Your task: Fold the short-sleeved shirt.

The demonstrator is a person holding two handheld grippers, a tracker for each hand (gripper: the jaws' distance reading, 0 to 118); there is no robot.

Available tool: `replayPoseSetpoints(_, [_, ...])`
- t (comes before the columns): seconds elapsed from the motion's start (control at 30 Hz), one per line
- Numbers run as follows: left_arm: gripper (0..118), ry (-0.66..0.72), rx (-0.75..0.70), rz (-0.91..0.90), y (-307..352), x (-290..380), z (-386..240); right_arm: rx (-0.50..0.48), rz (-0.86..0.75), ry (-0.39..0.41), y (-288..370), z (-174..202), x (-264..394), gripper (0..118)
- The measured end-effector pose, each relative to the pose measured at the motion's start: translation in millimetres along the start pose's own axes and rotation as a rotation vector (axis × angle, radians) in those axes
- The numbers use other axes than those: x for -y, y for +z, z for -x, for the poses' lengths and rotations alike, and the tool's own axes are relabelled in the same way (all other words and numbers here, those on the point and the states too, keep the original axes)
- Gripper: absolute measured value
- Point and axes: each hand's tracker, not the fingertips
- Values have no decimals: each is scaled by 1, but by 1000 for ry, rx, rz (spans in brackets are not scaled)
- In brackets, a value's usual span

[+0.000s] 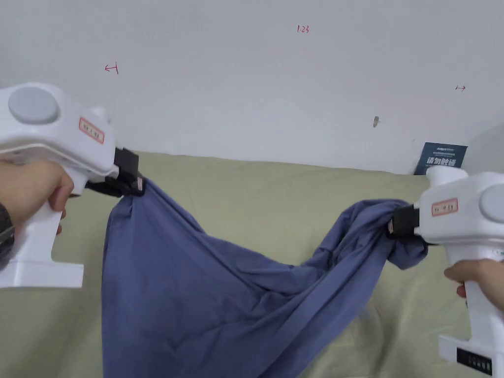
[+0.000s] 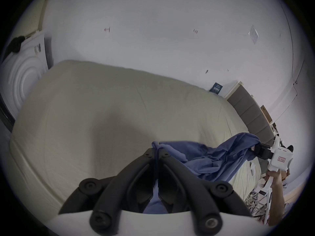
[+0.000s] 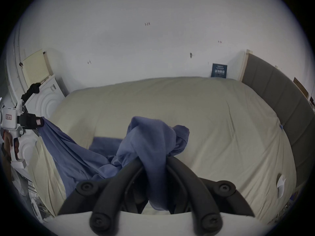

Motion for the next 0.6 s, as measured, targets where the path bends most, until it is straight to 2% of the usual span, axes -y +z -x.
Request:
replayPoseSetpoints(0.2, [2, -48, 28, -126, 54, -47, -28, -15, -116, 24, 30, 16, -58, 10])
replayPoseSetpoints(0.37, [2, -121, -12, -210, 103, -76, -58, -5, -206, 50, 58, 26, -97, 10])
replayPoseSetpoints(0.6, [2, -151, -60, -331, 130, -106, -78, 22, -291, 81, 78, 39, -147, 10])
